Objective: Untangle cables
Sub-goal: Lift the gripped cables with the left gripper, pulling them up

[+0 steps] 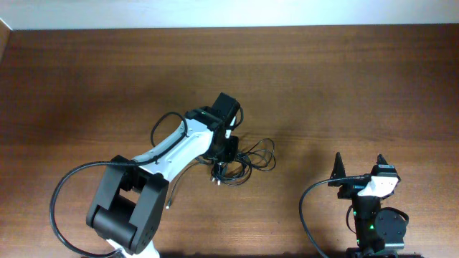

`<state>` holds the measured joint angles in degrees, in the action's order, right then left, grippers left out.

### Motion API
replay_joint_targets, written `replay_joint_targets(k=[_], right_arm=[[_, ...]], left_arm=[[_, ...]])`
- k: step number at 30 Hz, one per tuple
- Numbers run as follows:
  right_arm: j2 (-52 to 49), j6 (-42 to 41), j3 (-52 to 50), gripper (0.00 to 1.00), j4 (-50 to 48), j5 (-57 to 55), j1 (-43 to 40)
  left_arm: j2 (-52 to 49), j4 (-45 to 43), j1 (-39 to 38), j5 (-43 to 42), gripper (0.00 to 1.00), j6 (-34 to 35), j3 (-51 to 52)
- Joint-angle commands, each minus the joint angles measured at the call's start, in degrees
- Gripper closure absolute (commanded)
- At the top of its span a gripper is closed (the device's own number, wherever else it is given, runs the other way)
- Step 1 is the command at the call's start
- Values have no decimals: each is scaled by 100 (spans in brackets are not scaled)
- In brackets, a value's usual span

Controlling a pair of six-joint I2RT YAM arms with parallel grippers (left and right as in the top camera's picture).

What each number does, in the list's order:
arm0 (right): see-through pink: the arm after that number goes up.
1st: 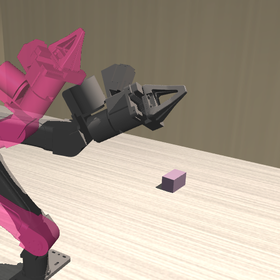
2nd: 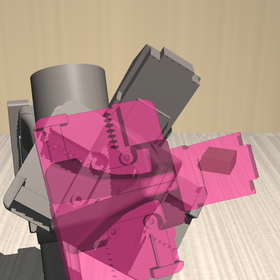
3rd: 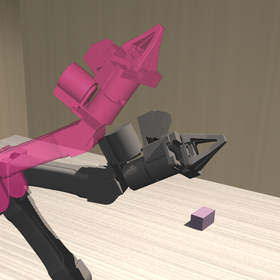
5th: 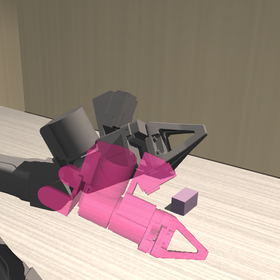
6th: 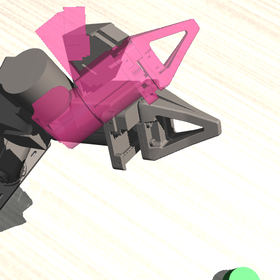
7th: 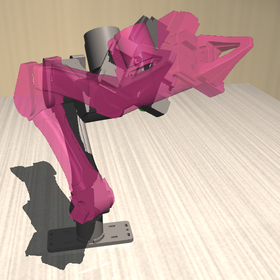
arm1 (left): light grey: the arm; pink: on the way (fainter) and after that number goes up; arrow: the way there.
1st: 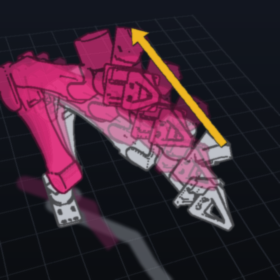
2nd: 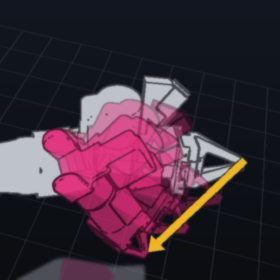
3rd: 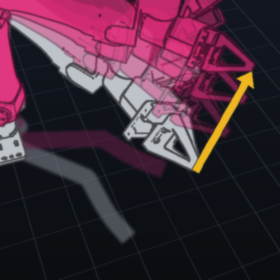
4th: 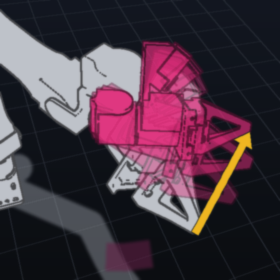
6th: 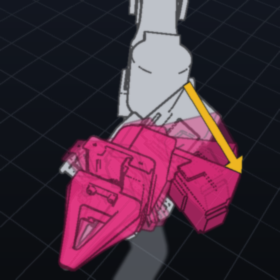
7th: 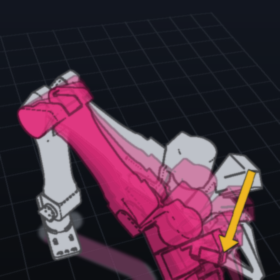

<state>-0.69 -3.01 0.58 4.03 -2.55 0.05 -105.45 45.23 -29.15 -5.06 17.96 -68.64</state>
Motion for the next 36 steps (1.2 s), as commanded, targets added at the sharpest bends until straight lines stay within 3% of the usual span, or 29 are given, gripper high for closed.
replay_joint_targets(k=[1, 2, 3, 10, 13, 20, 24, 36], right_arm=[[22, -48, -26, 2, 37, -26, 37], [22, -48, -26, 2, 37, -26, 37], [22, -48, -26, 2, 37, -26, 35], [22, -48, -26, 2, 37, -26, 35], [22, -48, -26, 2, 37, -26, 37], [22, -48, -26, 1, 37, -26, 37], [22, -48, -26, 1, 37, -26, 37], [22, -48, -26, 1, 37, -26, 35]], left_arm=[[-63, 205, -11, 61, 89, 44, -72], [-63, 284, -11, 61, 99, 44, -70], [-63, 310, -11, 61, 100, 44, -70], [-63, 326, -11, 59, 100, 44, 120], [-63, 275, -11, 59, 93, 44, 243], [-63, 33, -11, 59, 88, 46, 297], [-63, -190, -11, 59, 97, 46, 297], [-63, -216, -13, 37, 96, 46, 297]])
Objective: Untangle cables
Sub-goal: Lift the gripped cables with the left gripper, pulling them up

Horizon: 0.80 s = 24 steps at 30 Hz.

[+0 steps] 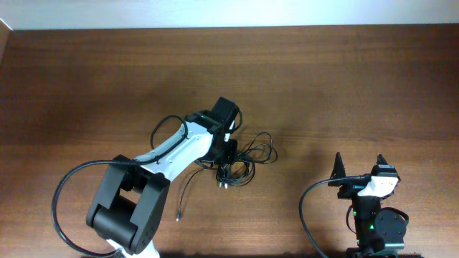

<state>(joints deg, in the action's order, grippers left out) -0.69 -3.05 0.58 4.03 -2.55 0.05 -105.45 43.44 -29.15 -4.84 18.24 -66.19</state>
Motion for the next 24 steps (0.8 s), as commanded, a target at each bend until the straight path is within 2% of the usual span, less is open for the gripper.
replay_joint_targets(k=[1, 24], right_arm=[[22, -44, -26, 2, 37, -26, 37], [17, -44, -26, 2, 37, -28, 37]], left_arm=[[-63, -33, -13, 15, 96, 17, 52], [-63, -116, -11, 20, 93, 15, 52]])
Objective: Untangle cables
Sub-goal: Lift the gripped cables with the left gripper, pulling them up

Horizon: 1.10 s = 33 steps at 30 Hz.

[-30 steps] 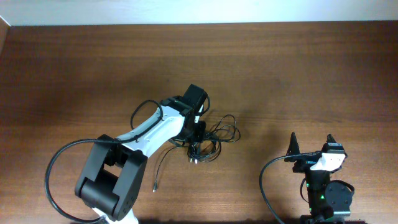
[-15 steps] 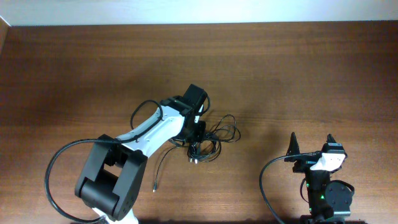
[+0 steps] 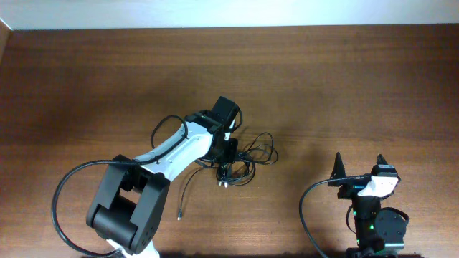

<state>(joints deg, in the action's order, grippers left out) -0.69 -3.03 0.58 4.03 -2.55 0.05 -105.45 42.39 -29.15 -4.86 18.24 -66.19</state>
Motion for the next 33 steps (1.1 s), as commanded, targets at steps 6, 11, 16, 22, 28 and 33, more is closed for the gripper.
replay_joint_targets(k=[6, 11, 16, 22, 28, 33], right_arm=[[17, -46, -26, 1, 37, -26, 37], [17, -46, -26, 2, 37, -26, 37], [17, -46, -26, 2, 37, -26, 37], [17, -46, -26, 2, 37, -26, 37], [17, -46, -26, 2, 37, -26, 37], [17, -46, -26, 2, 37, -26, 37]], left_arm=[[-63, -26, -11, 22, 92, 17, 52], [-63, -31, -11, 20, 91, 15, 52], [-63, -39, -11, 15, 92, 15, 52], [-63, -24, -4, 17, 92, 13, 52], [-61, 107, 129, -63, 100, -267, -162], [-61, 476, 455, -702, 100, -334, -855]])
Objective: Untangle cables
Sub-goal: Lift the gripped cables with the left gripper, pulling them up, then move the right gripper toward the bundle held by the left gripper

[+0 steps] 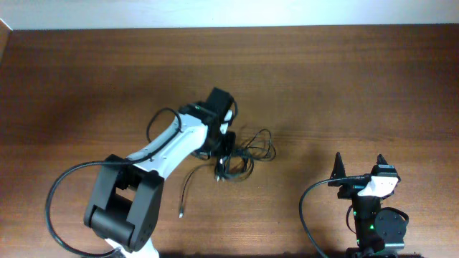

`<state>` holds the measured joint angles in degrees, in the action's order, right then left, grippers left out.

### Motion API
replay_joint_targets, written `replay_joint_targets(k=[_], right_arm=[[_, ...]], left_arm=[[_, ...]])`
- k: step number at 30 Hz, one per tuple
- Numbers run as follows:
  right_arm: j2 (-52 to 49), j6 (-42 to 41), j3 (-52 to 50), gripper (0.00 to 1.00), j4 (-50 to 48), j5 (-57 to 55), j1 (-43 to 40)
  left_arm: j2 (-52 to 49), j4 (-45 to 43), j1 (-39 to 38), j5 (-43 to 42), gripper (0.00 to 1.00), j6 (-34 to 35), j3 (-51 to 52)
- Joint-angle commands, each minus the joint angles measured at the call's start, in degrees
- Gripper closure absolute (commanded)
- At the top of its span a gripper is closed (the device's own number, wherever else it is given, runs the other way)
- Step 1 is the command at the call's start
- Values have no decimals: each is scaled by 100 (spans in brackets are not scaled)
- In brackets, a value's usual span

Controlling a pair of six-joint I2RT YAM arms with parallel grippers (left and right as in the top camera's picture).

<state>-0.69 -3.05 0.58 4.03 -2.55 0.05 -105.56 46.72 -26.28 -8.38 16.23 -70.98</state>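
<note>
A tangle of thin black cables [247, 152] lies in loops near the middle of the table. One loose strand [185, 192] trails down and left from it, and its tip rests on the wood. My left gripper [224, 150] reaches in from the lower left and sits on the tangle's left side. Its dark fingers appear shut on the bundle, though their tips are hidden among the loops. My right gripper [358, 166] stands open at the lower right, well clear of the cables and holding nothing.
The brown wooden table [344, 79] fills the view, with a pale wall strip along its far edge. The left arm's base [118, 215] stands at the lower left and the right arm's base [376, 226] at the lower right.
My left gripper has moved slightly up and left, and the left part of the tangle went with it. The loose strand has shifted a little. The right arm has not moved.
My left gripper was at the tangle's left side, with the loose strand short beside the arm. At the following moments the tangle sat slightly to the right and the strand trailed further out. Now the gripper and the bundle sit slightly higher. The right gripper stayed open throughout.
</note>
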Motion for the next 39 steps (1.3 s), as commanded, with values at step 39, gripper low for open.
replay_joint_targets(k=[39], right_arm=[[-796, -542, 2236, 2, 1331, 2487, 31]], left_arm=[[-782, -83, 1108, -4026, 100, -2981, -713]])
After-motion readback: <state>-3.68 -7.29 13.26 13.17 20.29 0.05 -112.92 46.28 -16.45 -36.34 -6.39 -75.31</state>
